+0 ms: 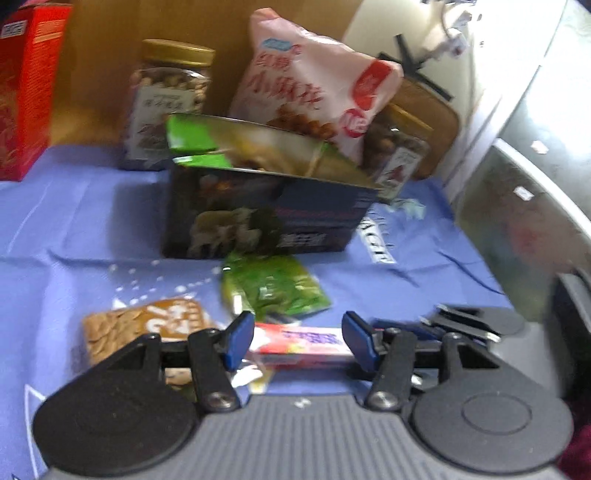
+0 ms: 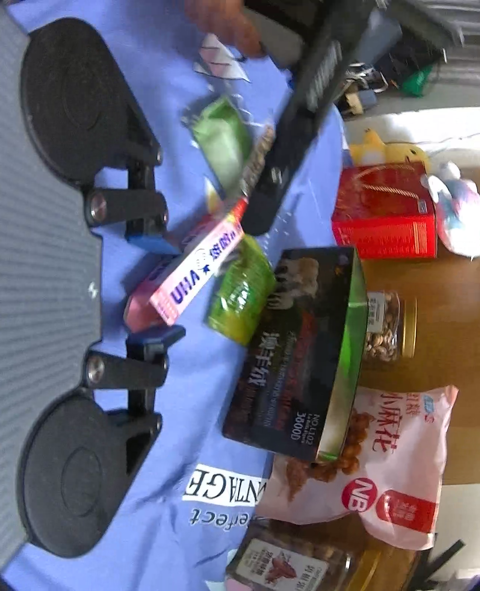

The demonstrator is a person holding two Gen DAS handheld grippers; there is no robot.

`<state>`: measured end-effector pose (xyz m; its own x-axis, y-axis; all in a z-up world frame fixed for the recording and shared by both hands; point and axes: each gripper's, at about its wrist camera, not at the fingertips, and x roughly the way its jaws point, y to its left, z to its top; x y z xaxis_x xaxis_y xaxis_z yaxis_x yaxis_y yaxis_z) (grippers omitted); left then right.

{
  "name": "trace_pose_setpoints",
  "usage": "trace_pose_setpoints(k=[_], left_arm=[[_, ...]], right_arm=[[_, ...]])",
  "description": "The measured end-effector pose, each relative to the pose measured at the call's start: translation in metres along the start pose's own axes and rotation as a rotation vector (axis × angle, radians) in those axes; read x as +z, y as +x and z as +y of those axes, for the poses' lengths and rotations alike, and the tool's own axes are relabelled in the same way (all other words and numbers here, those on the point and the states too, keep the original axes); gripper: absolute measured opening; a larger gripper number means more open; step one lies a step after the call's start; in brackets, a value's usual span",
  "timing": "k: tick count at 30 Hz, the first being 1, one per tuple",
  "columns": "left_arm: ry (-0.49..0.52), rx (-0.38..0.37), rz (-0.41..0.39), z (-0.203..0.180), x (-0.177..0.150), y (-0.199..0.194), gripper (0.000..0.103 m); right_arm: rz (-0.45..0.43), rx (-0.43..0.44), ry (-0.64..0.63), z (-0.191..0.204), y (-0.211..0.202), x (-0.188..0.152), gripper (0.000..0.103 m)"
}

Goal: Organize snacks
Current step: 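Move the right tool to the pink UHA candy box and grasp it, then hold the pink box in the right tool while the left tool grasps it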

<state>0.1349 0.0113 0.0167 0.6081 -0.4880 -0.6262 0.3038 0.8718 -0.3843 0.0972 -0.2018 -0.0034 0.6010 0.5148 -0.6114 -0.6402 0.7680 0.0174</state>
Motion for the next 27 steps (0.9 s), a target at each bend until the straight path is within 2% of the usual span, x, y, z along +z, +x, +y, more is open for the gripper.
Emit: trace_pose_setpoints(k=[1,4,8,10,11,12,13,16,19,23,25,27], left_arm=[[-0.009,-0.001,0.011,0.001,0.0,0.002,0.054],[-0.033,-0.064,0.051,-0.004,-0.005,0.008,0.054],[0.054,-0.108,0.113,-0.039,-0.024,0.021,0.054],[0.107,-0.136,0.142,-0.059,-0.034,0.029,0.054],[0.149,-0.127,0.131,-0.071,-0.038,0.029,0.054],[0.181,-0.126,0.133,-0.08,-0.042,0.029,0.058],[0.197,-0.137,0.139,-0.087,-0.044,0.029,0.06],[0.214,-0.202,0.169,-0.099,-0.048,0.028,0.062],[0.246,-0.205,0.148,-0.105,-0.05,0.022,0.069],[0.182,-0.211,0.12,-0.098,-0.038,0.018,0.071],[0.145,-0.208,0.147,-0.094,-0.032,0.025,0.063],[0.126,-0.217,0.191,-0.093,-0.031,0.035,0.049]], right_arm=[[-0.001,-0.01,-0.005,0.004,-0.004,-0.004,0.037],[-0.012,-0.048,-0.009,0.011,-0.021,-0.018,0.035],[-0.031,-0.113,0.005,0.014,-0.056,-0.045,0.036],[-0.035,-0.196,0.026,0.013,-0.072,-0.058,0.041],[-0.042,-0.236,0.055,0.011,-0.081,-0.064,0.051],[-0.059,-0.27,0.093,0.01,-0.092,-0.071,0.057],[-0.089,-0.296,0.143,0.009,-0.105,-0.079,0.057],[-0.141,-0.331,0.246,0.007,-0.13,-0.099,0.059],[-0.162,-0.357,0.316,0.007,-0.135,-0.11,0.059],[-0.159,-0.341,0.358,0.006,-0.123,-0.115,0.059],[-0.148,-0.333,0.364,0.003,-0.115,-0.114,0.059],[-0.155,-0.332,0.356,0.003,-0.112,-0.112,0.057]])
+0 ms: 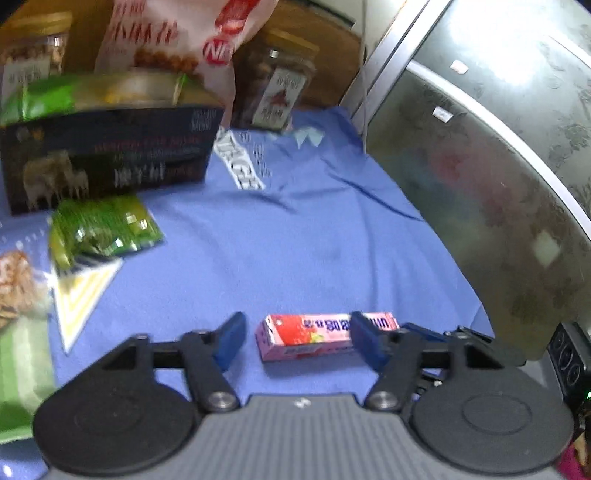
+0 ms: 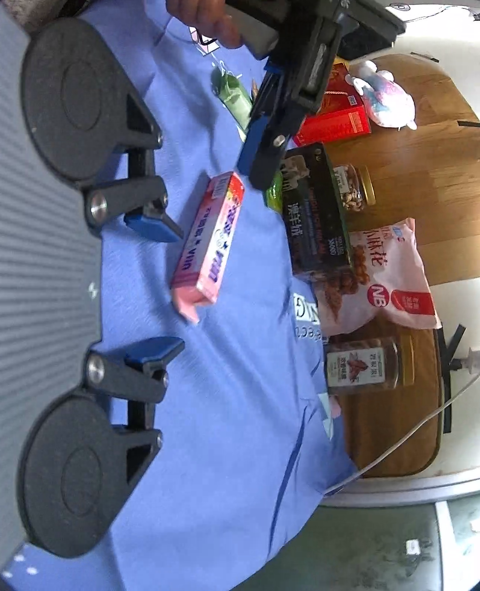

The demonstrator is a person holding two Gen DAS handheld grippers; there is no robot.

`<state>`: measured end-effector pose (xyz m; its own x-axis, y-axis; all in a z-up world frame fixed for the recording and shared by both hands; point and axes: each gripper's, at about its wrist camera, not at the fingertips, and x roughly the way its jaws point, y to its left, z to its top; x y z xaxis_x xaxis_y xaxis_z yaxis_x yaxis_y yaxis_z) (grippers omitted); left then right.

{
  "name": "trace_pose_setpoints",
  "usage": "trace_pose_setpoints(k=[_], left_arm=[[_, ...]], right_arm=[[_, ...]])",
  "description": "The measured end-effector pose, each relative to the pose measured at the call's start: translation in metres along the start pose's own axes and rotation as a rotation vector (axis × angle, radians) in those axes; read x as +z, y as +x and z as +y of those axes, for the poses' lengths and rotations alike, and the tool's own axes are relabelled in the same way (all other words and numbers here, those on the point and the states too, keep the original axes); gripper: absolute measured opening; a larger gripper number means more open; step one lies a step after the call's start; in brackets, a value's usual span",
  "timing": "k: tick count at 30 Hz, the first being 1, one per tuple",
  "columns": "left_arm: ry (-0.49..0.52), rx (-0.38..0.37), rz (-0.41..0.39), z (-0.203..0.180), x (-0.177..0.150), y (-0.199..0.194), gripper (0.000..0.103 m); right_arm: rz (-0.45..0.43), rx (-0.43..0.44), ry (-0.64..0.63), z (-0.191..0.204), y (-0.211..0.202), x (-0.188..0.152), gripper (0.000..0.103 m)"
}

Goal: Organize snacks
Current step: 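Hold the pink box in the right tool while the left tool grasps it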

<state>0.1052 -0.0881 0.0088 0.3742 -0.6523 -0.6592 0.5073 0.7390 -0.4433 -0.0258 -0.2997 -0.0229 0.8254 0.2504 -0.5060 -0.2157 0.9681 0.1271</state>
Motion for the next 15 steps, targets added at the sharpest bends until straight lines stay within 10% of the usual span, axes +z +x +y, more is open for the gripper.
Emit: trace_pose_setpoints(k=[6,15], left_arm=[[0.055,0.049,0.017,-0.012,-0.013,0.01,0.046],[0.111,0.037,0.02,-0.027,-0.033,-0.005,0.046]], right_arm=[[-0.022,-0.024,-0.015,0.011,-0.002,-0.005,0.034],[-0.038,-0.075,-0.076,0.016,-0.013,-0.004,0.032]])
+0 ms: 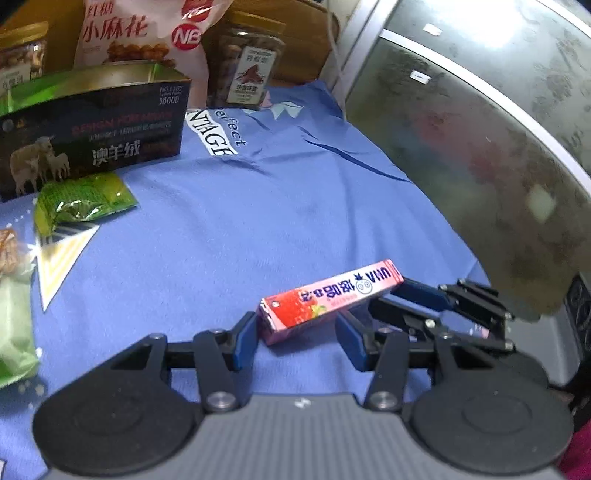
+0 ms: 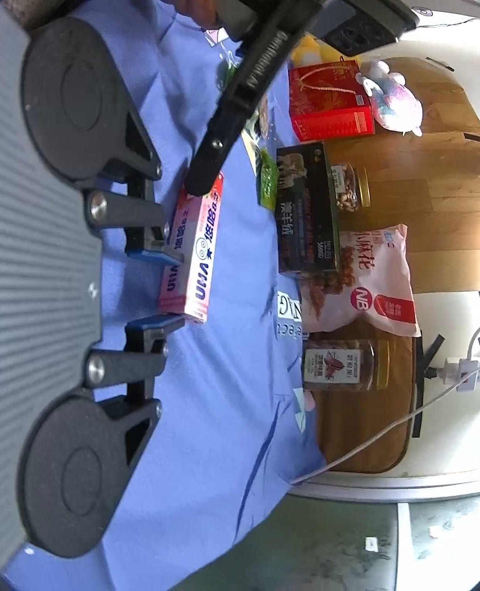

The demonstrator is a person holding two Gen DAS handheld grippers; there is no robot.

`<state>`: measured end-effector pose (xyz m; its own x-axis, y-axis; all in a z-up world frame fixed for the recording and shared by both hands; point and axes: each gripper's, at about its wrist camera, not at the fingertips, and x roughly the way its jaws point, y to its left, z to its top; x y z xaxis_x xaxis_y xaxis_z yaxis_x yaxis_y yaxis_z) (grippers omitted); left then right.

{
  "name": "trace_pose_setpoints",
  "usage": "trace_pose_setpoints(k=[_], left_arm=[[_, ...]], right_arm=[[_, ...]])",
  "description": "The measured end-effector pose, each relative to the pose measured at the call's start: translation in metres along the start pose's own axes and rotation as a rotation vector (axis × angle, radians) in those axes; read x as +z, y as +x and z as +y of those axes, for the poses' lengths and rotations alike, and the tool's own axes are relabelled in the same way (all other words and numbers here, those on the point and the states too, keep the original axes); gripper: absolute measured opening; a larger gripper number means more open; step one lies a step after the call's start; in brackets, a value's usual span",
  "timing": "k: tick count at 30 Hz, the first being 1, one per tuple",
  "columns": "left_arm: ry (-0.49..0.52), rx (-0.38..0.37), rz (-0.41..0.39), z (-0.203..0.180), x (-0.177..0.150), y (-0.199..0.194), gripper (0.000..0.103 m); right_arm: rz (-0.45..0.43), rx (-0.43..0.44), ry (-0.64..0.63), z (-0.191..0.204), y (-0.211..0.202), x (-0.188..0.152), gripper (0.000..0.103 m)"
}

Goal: Organize snacks
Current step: 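Hold the pink box in the right tool while the left tool grasps it, then carry the pink box with the left tool into the tin and release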

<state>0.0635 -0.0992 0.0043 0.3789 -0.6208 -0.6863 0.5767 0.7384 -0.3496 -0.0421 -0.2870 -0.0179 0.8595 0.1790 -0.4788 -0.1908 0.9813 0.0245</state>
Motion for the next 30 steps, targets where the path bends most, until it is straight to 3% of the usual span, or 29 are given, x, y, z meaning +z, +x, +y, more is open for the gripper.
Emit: trace_pose_setpoints(k=[6,13,17,23,28,30], left_arm=[[-0.006,0.046,-0.061,0.01,0.011,-0.022,0.046],[0.016,0.182,-0.283,0.039,0.061,-0.089,0.046],[0.016,0.272,-0.363,0.065,0.098,-0.101,0.046],[-0.069,0.283,-0.315,0.126,0.149,-0.067,0.046],[-0.124,0.289,-0.286,0.156,0.156,-0.038,0.046],[-0.133,0.28,-0.266,0.162,0.16,-0.027,0.046]], right_arm=[[0.005,0.025,-0.021,0.012,0.016,0.013,0.032],[-0.153,0.138,-0.12,0.034,0.052,0.089,0.031],[-0.227,0.152,-0.199,0.053,0.09,0.127,0.031],[-0.189,0.147,-0.157,0.053,0.159,0.165,0.032],[-0.129,0.112,-0.185,0.055,0.194,0.168,0.032],[-0.107,0.09,-0.195,0.055,0.204,0.167,0.038]])
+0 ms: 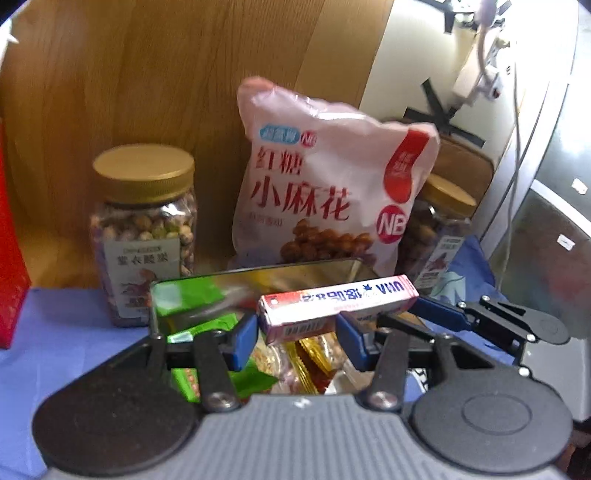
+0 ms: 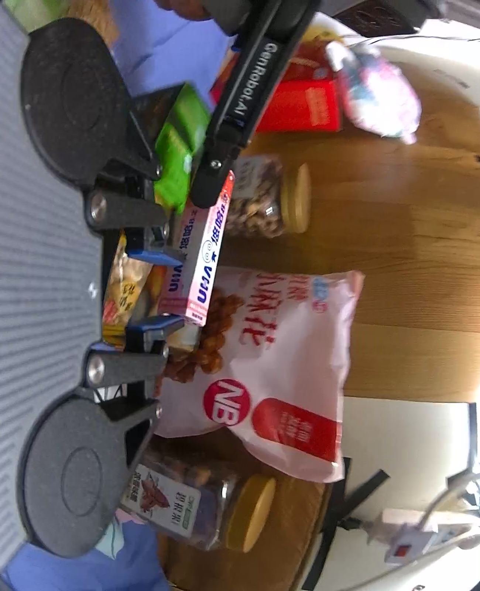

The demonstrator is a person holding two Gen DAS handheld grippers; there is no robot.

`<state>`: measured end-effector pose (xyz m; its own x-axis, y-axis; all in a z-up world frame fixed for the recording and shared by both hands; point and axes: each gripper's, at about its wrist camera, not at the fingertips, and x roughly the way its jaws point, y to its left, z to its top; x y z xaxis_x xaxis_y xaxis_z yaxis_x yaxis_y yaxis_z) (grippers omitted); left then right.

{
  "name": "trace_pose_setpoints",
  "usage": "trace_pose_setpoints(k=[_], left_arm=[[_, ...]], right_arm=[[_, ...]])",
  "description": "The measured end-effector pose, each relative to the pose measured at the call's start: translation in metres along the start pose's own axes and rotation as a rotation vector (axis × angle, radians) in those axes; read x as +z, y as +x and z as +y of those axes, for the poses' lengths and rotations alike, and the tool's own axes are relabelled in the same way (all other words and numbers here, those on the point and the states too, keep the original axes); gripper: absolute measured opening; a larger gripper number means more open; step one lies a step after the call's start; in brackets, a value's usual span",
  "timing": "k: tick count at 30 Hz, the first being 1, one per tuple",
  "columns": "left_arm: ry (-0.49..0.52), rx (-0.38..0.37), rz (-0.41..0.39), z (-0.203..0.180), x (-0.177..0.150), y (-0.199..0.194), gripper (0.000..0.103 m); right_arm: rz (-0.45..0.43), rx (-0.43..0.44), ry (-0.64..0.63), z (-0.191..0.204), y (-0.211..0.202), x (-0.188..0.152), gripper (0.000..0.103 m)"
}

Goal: Organize snacks
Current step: 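Carry the pink box with the left tool into the tin and release, then grasp the green pouch with the right tool and set it down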

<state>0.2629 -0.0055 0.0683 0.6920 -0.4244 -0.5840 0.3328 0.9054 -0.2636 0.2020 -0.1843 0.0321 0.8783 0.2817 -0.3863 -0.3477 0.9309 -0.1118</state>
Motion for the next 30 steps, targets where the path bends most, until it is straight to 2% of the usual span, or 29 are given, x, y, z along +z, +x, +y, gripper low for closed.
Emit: trace_pose_setpoints(k=[1,3,8,12,15,17,19,21,23,26,30], left_arm=[[0.001,-0.003,0.012,-0.001,0.0,0.006,0.047],[0.012,0.001,0.028,-0.004,0.0,0.015,0.05],[0.039,0.023,0.018,-0.012,-0.002,0.012,0.053],[0.017,-0.02,-0.059,-0.009,-0.006,-0.031,0.053],[-0.022,-0.071,-0.12,0.0,-0.028,-0.073,0.06],[-0.053,-0.08,-0.128,0.004,-0.048,-0.089,0.061],[-0.101,-0.08,-0.103,0.009,-0.069,-0.098,0.061],[-0.147,-0.083,-0.07,0.017,-0.089,-0.105,0.061],[-0.174,-0.083,-0.046,0.023,-0.105,-0.11,0.061],[-0.192,-0.079,-0.016,0.028,-0.122,-0.118,0.061],[-0.19,-0.077,0.002,0.029,-0.135,-0.126,0.061]], right_arm=[[0.005,-0.01,0.003,0.0,0.003,-0.002,0.04],[0.0,-0.017,0.008,-0.002,0.007,-0.004,0.052],[-0.048,-0.045,0.034,-0.004,-0.003,-0.005,0.052],[-0.097,0.056,0.167,-0.008,-0.044,-0.013,0.052],[-0.02,0.208,0.219,0.003,-0.059,-0.029,0.052],[0.079,0.271,0.15,0.025,-0.053,-0.038,0.053],[0.145,0.268,0.055,0.051,-0.039,-0.044,0.062],[0.184,0.27,0.03,0.065,-0.023,-0.045,0.081],[0.226,0.259,0.018,0.071,-0.006,-0.043,0.091],[0.292,0.235,-0.009,0.074,0.013,-0.044,0.088],[0.29,0.252,-0.011,0.065,-0.003,-0.045,0.06]])
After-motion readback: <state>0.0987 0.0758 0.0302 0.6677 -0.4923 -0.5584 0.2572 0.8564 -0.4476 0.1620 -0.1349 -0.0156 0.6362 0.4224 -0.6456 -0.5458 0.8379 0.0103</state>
